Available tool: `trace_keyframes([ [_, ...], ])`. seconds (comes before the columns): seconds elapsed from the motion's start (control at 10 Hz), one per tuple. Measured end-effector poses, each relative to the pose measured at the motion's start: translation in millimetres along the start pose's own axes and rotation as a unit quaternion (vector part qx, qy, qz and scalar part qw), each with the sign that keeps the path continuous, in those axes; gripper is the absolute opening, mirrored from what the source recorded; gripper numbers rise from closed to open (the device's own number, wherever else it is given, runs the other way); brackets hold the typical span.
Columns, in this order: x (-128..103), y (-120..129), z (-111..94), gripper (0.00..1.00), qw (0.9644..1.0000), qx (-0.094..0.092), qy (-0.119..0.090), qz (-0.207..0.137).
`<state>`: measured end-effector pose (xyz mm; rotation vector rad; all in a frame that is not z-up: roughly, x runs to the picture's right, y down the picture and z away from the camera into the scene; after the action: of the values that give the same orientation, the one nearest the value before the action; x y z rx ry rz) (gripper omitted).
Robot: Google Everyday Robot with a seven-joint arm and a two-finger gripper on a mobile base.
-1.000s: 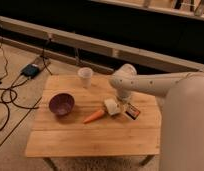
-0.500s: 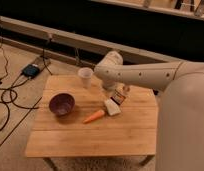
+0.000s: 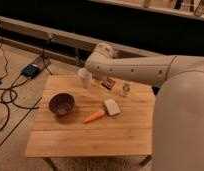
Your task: Place the eraser in the ceramic cup
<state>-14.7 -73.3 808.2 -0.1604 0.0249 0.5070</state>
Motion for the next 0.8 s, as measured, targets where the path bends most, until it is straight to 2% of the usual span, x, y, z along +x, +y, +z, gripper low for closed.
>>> trace_keyframes([
  [0.2,-34,-3,2,0.0,0.999,-0.001,-0.039,-0.02],
  [0.4,-60,-12,6,0.0,0.9963,-0.003,-0.082,-0.026],
  [0.5,-76,-19,10,0.0,0.9936,-0.003,-0.109,-0.03],
  [0.8,-95,-37,19,0.0,0.9877,-0.002,-0.152,-0.034],
])
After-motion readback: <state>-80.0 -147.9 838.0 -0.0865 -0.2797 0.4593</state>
